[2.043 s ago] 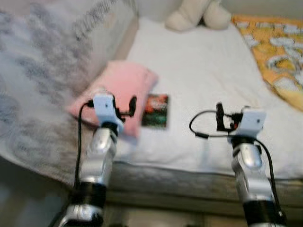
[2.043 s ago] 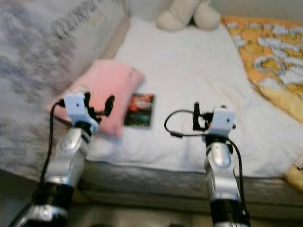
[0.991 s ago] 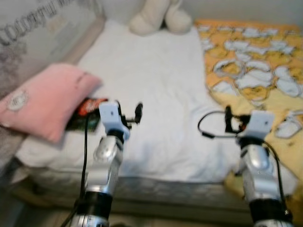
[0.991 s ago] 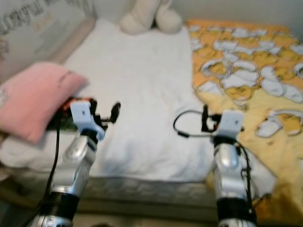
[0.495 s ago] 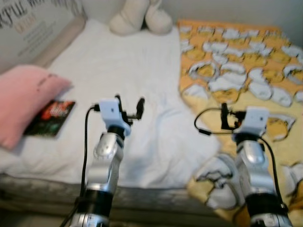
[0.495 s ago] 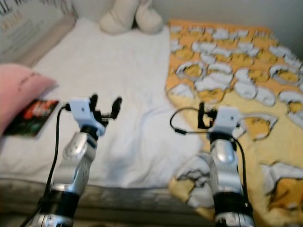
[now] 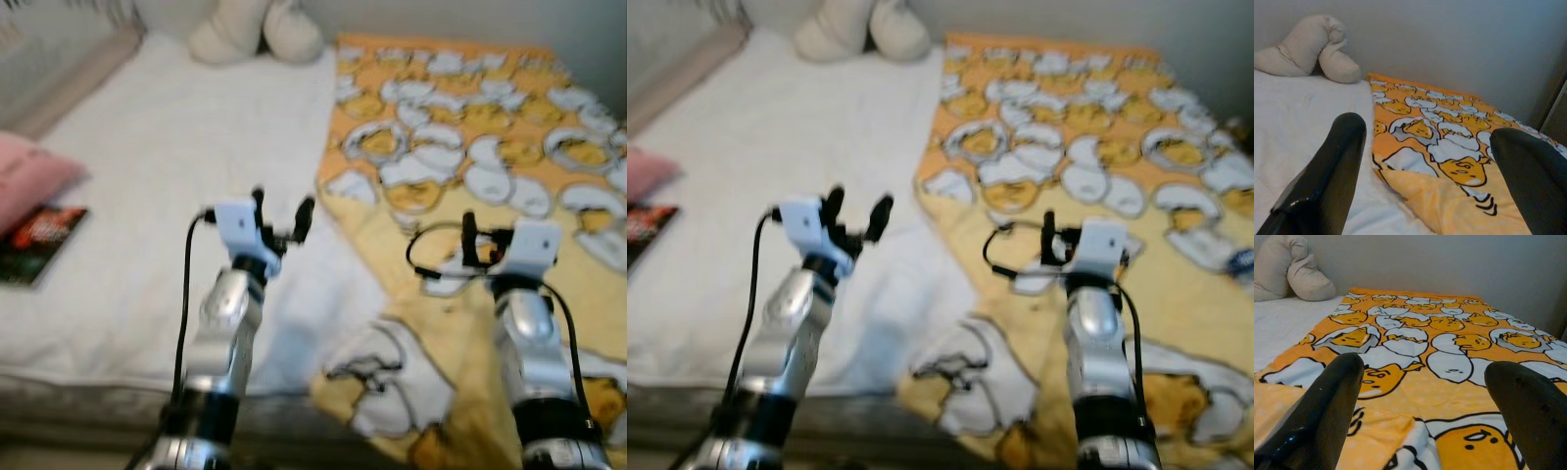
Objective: Clean up the room
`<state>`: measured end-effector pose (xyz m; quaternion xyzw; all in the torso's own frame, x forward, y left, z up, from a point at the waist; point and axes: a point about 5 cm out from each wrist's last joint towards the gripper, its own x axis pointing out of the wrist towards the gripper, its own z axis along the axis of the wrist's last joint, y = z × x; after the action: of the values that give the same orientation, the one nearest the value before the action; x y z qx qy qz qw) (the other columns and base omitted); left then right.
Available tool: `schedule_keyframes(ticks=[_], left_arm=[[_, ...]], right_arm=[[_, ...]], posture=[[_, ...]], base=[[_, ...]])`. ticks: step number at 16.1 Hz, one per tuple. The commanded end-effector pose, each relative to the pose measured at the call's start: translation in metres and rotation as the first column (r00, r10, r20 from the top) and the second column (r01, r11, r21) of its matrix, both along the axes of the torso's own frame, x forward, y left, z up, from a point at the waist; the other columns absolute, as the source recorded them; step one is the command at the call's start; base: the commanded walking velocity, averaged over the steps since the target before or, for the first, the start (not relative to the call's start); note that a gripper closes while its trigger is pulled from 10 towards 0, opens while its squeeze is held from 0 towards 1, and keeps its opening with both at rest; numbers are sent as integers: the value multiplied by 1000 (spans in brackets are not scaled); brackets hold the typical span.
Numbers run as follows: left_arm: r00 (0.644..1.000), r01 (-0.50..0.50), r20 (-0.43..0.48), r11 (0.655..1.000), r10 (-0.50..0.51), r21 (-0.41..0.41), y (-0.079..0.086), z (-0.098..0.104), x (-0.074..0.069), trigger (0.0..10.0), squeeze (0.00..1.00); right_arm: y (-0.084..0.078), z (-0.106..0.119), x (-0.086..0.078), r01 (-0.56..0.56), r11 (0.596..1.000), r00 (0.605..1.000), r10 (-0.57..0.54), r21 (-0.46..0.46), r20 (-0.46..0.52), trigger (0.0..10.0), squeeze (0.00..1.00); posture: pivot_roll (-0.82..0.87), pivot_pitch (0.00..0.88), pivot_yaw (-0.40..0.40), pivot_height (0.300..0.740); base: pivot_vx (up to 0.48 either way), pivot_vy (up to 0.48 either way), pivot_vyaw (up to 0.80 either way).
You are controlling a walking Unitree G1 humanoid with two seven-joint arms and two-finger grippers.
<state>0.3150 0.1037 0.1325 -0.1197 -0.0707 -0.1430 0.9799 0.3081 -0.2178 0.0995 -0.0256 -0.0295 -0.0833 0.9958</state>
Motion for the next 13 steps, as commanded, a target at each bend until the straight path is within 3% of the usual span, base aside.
schedule_keyframes(ticks=[1, 7, 13], left_arm=[[1000, -3, -13, 1000, 3, 3, 3, -3, 0, 10000, 0], [999, -13, -44, 1000, 14, 14, 2, -9, 3, 10000, 0], [999, -17, -51, 1000, 18, 21, 3, -9, 8, 10000, 0]], right_arm=[[6, 0, 0, -15, 1000, 1000, 15, -2, 2, 10000, 0], [4, 2, 0, -3, 1000, 1000, 3, -10, 6, 10000, 0], [5, 3, 2, 10, 1000, 1000, -10, -10, 10, 10000, 0]], posture=[[-97, 0, 38, 740], [-109, 0, 36, 740], [-111, 0, 48, 740]], base=[[0, -454, 0], [0, -448, 0], [246, -311, 0]])
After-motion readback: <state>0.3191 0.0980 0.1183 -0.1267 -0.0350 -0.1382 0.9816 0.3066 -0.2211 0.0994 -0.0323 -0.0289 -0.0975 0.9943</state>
